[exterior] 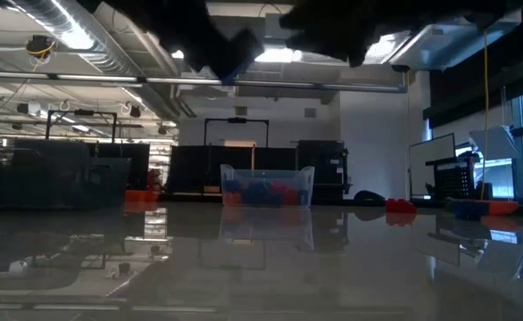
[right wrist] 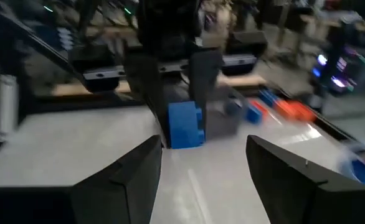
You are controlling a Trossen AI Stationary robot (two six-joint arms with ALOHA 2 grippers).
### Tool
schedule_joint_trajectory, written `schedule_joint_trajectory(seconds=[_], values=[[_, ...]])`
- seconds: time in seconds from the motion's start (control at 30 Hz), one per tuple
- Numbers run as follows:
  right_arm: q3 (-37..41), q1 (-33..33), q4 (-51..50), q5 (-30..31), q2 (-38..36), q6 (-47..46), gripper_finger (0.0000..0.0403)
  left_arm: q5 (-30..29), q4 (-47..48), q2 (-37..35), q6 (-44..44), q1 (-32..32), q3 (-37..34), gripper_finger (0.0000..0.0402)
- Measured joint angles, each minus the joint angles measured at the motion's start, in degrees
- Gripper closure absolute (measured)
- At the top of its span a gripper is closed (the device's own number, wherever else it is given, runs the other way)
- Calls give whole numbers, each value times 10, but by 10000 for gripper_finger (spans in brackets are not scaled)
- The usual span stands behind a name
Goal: Sort blocks by size
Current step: Put the blue 8 stud game piece into the gray bin
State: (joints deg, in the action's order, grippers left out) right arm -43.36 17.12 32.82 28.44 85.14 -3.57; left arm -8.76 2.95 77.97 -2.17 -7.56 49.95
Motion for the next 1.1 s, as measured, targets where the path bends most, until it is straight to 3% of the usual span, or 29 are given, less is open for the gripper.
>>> schedule_joint_trajectory(seconds=[0.2, 0.47, 0.57, 0.77, 0.97, 1.1], values=[[-1, -3, 81, -38, 37, 12, 171, 0, -62, 2, 0, -11, 0, 322], [-38, -21, 110, -79, 78, 35, 177, 0, -73, 3, 1, -14, 0, 320], [-44, -29, 107, -97, 78, 38, 208, 0, -74, 3, 2, -14, 0, 319], [-44, -38, 104, -111, 78, 39, 312, -2, -86, 3, -9, -18, 0, 319], [-44, -37, 100, -109, 78, 47, 313, -2, -90, 3, -15, -18, 0, 316], [-44, -29, 77, -88, 66, 72, 313, -1, -78, 0, -41, -17, 0, 290]])
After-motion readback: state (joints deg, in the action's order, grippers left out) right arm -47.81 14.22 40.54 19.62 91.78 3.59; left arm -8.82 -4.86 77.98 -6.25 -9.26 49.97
